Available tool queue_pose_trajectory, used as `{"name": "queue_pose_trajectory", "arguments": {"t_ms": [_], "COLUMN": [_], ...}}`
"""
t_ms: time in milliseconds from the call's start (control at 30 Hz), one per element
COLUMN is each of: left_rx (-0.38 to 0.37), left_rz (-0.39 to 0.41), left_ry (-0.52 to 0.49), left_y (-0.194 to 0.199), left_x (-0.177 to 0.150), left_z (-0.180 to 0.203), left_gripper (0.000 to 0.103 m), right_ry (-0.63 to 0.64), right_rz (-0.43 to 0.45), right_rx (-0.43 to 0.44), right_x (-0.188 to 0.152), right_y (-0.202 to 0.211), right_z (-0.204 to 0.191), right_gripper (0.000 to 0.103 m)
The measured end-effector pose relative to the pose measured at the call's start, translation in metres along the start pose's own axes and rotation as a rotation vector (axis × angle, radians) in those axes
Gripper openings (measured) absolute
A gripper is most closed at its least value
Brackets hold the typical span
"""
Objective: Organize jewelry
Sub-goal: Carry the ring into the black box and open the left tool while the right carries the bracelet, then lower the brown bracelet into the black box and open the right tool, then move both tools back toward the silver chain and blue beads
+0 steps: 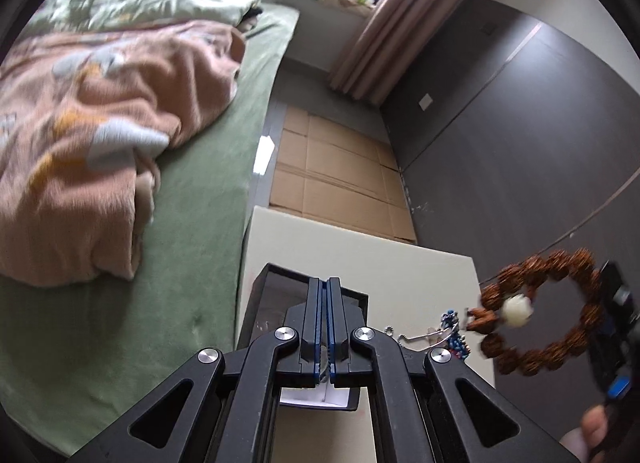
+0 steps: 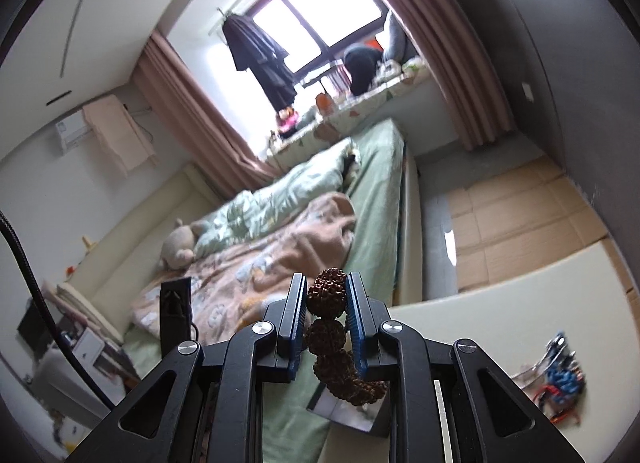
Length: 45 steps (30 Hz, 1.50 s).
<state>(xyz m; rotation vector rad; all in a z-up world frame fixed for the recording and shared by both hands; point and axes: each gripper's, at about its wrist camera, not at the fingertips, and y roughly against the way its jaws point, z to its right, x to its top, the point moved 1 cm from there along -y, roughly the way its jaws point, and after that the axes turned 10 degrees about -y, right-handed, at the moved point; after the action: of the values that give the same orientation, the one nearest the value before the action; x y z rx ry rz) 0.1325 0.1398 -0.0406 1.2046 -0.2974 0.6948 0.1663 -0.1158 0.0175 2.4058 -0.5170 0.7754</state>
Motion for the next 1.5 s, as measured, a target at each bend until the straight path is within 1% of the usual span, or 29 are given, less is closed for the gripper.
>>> {"name": "queue_pose_trajectory", "arguments": {"t_ms": [33,67,100,133,200,333,533,567,600,633,667,700,733,767,833,900,1033,1133,1200,1267,1333,1367,1400,1467,1500], "left_rx": [0.004,0.012,0.013,0.012,0.022,0.051,0.094,0.097,0.098,0.098,0.097,0.094,0.088,0.08,0.067,0.057,0.037,0.025,0.026,0.019,0.008,0.005,0.006,0.008,0.014], "left_rz": [-0.002,-0.003,0.007,0.022,0.06,0.088,0.107,0.111,0.114,0.116,0.119,0.123,0.129,0.138,0.163,0.194,0.22,0.246,0.269,0.265,0.24,0.217,0.2,0.176,0.17], "left_ry": [0.004,0.008,0.016,0.025,0.04,0.056,0.118,0.127,0.131,0.134,0.137,0.14,0.14,0.137,0.126,0.107,0.066,0.012,-0.025,-0.057,-0.088,-0.105,-0.121,-0.158,-0.178], "left_y": [0.0,0.001,0.003,0.006,0.015,0.027,0.037,0.039,0.039,0.04,0.04,0.04,0.041,0.041,0.044,0.046,0.047,0.047,0.048,0.046,0.041,0.036,0.032,0.025,0.022], "left_x": [-0.001,0.0,0.001,0.001,0.003,0.008,0.009,0.009,0.009,0.01,0.01,0.01,0.01,0.01,0.009,0.01,0.01,0.009,0.008,0.006,0.004,0.003,0.002,-0.001,-0.002], "left_z": [-0.001,-0.003,-0.005,-0.007,-0.01,-0.019,-0.036,-0.038,-0.039,-0.04,-0.041,-0.04,-0.039,-0.038,-0.032,-0.024,-0.009,0.007,0.018,0.029,0.039,0.044,0.049,0.058,0.064], "left_gripper": [0.009,0.026,0.038,0.062,0.075,0.075,0.075,0.075,0.075,0.075,0.076,0.077,0.085,0.095,0.103,0.103,0.103,0.103,0.103,0.103,0.103,0.103,0.103,0.103,0.103], "right_ry": [0.003,0.005,0.005,0.002,-0.001,-0.009,-0.022,-0.029,-0.04,-0.051,-0.065,-0.078,-0.081,-0.082,-0.095,-0.109,-0.145,-0.16,-0.167,-0.171,-0.174,-0.177,-0.18,-0.186,-0.193], "right_rz": [-0.015,-0.027,-0.042,-0.056,-0.083,-0.133,-0.153,-0.16,-0.188,-0.212,-0.227,-0.227,-0.226,-0.225,-0.208,-0.185,-0.134,-0.075,-0.059,-0.053,-0.05,-0.05,-0.048,-0.038,-0.034], "right_rx": [0.0,-0.002,-0.004,-0.002,-0.001,0.001,-0.023,-0.015,0.003,0.012,0.016,0.019,0.018,0.013,0.001,-0.008,-0.042,-0.098,-0.146,-0.186,-0.218,-0.238,-0.262,-0.29,-0.296], "right_x": [-0.003,-0.006,-0.009,-0.012,-0.019,-0.031,-0.043,-0.044,-0.047,-0.048,-0.05,-0.05,-0.05,-0.048,-0.041,-0.034,-0.022,-0.015,-0.01,-0.006,-0.002,-0.001,0.001,0.004,0.005], "right_y": [-0.006,-0.01,-0.015,-0.02,-0.029,-0.046,-0.064,-0.068,-0.075,-0.079,-0.082,-0.08,-0.078,-0.076,-0.065,-0.055,-0.029,-0.006,0.007,0.016,0.024,0.027,0.031,0.039,0.043], "right_z": [0.001,0.001,0.001,0.001,0.002,0.002,0.003,0.003,0.004,0.006,0.008,0.011,0.013,0.014,0.021,0.028,0.047,0.059,0.067,0.073,0.08,0.082,0.086,0.092,0.095], "right_gripper": [0.022,0.022,0.022,0.022,0.022,0.022,0.022,0.025,0.038,0.047,0.059,0.06,0.06,0.06,0.06,0.061,0.065,0.065,0.065,0.065,0.066,0.073,0.085,0.094,0.094]}}
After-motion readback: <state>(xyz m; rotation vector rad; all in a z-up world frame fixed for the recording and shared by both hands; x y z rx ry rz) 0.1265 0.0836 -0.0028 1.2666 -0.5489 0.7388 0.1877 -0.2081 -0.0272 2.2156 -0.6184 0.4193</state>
